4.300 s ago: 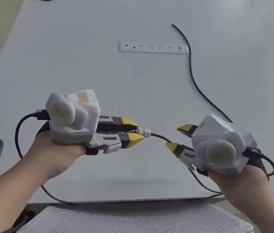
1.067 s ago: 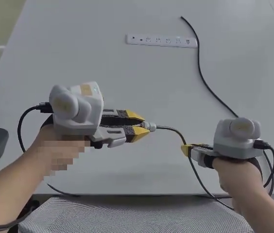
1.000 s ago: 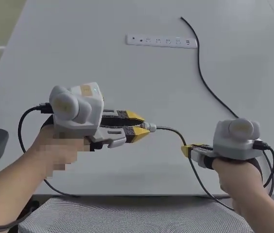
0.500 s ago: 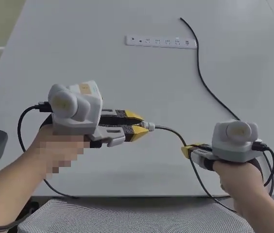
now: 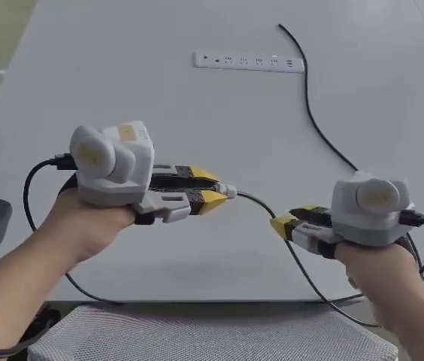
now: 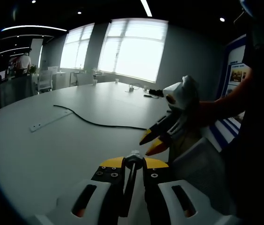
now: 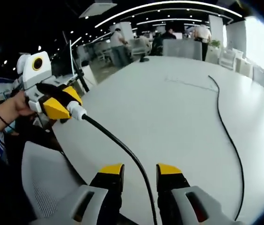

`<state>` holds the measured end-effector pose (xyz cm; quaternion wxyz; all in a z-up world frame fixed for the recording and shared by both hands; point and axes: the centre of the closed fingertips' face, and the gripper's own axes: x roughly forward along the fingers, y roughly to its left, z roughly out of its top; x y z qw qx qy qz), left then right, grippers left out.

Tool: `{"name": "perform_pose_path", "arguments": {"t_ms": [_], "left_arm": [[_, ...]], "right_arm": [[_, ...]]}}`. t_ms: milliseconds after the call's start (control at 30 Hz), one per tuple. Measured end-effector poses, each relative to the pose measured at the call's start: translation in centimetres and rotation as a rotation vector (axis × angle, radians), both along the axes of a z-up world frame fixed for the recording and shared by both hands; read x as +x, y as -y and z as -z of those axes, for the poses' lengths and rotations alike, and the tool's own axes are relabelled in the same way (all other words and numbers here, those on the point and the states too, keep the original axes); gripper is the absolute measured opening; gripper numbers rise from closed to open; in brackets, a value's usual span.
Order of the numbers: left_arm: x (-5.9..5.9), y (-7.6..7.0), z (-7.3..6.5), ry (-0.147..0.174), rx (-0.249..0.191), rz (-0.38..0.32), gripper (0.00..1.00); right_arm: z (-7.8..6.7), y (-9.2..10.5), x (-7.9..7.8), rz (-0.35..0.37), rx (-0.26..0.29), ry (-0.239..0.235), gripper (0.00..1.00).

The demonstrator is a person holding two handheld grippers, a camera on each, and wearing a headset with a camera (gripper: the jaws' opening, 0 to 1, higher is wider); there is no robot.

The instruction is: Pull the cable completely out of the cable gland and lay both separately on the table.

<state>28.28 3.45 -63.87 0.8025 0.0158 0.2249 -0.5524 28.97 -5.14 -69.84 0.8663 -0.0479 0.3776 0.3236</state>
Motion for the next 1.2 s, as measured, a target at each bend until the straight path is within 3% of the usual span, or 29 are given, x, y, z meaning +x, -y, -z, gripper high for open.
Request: {"name": "perform_pose_path", "arguments": {"t_ms": [100,267,433,467,600,700,867,1033,1100,1200], "left_arm": [[0.0,0.0,0.0,-0.001,-0.002,0.000,0.15],[0.1,0.0,-0.1,0.004,0.001,0.003,0.15],[0.2,0.0,-0.3,0.009,0.003,0.007,0.15],[0.2,0.0,-0.2,0.008,0.004,0.008,0.15],[0.2,-0.1,-0.2,0.008,0.001,0.007,0.15],[0.0,0.0,-0.2,0.007,-0.002,0.008,0.15],[-0.2,0.2,-0.2,0.004,-0.006,0.011,0.15],[-0.5,0.2,-0.1,0.001,-0.002,0.017,0.15],[-0.5,0.2,-0.1,0.002,-0.003,0.018,0.15],[-0.6,0.2,-0.1,0.000,-0.005,0.017,0.15]], "right_arm": [[-1.8,-1.1,0.4,-0.064,-0.017,0.063,0.29],[-4.4,-4.1,0.5,-0.241,-0.084,0.182,0.30],[-4.7,-6.2,0.0,-0.397,-0.176,0.262,0.29],[-4.5,-6.5,-0.2,-0.422,-0.196,0.263,0.29],[-4.2,-7.3,-0.3,-0.440,-0.187,0.256,0.21],[-3.7,-7.4,-0.3,-0.487,-0.239,0.285,0.14],[-3.1,-7.9,-0.6,-0.528,-0.255,0.300,0.10],[-3.1,-7.8,-0.5,-0.526,-0.261,0.309,0.02],[-3.1,-7.7,-0.5,-0.494,-0.231,0.285,0.02],[-3.1,-7.7,-0.5,-0.494,-0.228,0.287,0.02]]}}
